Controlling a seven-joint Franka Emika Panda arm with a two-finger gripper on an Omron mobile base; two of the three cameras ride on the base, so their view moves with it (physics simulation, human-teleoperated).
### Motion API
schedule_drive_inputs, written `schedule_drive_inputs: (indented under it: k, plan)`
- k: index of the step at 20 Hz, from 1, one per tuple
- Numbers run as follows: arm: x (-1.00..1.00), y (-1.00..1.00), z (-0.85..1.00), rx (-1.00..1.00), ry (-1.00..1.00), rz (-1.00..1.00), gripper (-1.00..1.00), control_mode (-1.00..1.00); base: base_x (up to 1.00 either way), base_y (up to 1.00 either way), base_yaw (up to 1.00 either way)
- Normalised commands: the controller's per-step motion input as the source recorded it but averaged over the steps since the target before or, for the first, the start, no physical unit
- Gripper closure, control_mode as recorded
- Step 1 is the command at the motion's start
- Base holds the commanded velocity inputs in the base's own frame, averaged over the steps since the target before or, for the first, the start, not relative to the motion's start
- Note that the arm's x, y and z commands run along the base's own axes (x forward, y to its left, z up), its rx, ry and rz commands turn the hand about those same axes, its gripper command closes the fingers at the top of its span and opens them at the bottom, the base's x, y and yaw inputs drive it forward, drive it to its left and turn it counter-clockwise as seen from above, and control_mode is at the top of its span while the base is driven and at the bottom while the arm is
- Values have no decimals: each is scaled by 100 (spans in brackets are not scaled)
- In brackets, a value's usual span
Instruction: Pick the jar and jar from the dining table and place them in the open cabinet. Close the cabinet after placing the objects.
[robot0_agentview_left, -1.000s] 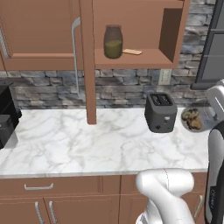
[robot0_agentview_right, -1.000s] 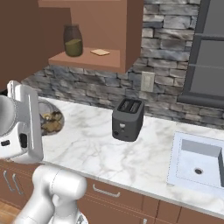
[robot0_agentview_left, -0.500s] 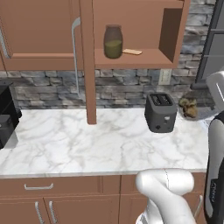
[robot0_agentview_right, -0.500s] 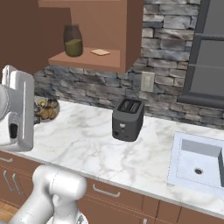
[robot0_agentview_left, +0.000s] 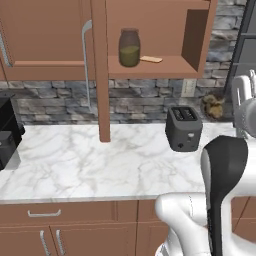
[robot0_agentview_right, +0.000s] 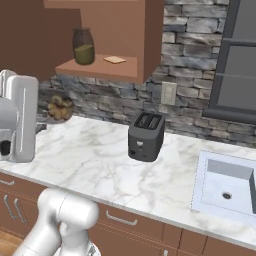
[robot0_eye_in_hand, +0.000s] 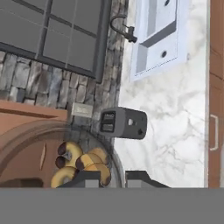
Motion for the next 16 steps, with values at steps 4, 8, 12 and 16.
schedule_drive_inputs:
  k: [4,8,12,16]
  plan:
    - [20,6,26,6,-12,-10,100,-100,0,0,0]
    - [25,0,33,8,-3,-8,100,-100,0,0,0]
    - [21,0,40,10,0,-7,100,-100,0,0,0]
    - [9,0,37,9,10,-5,100,-100,0,0,0]
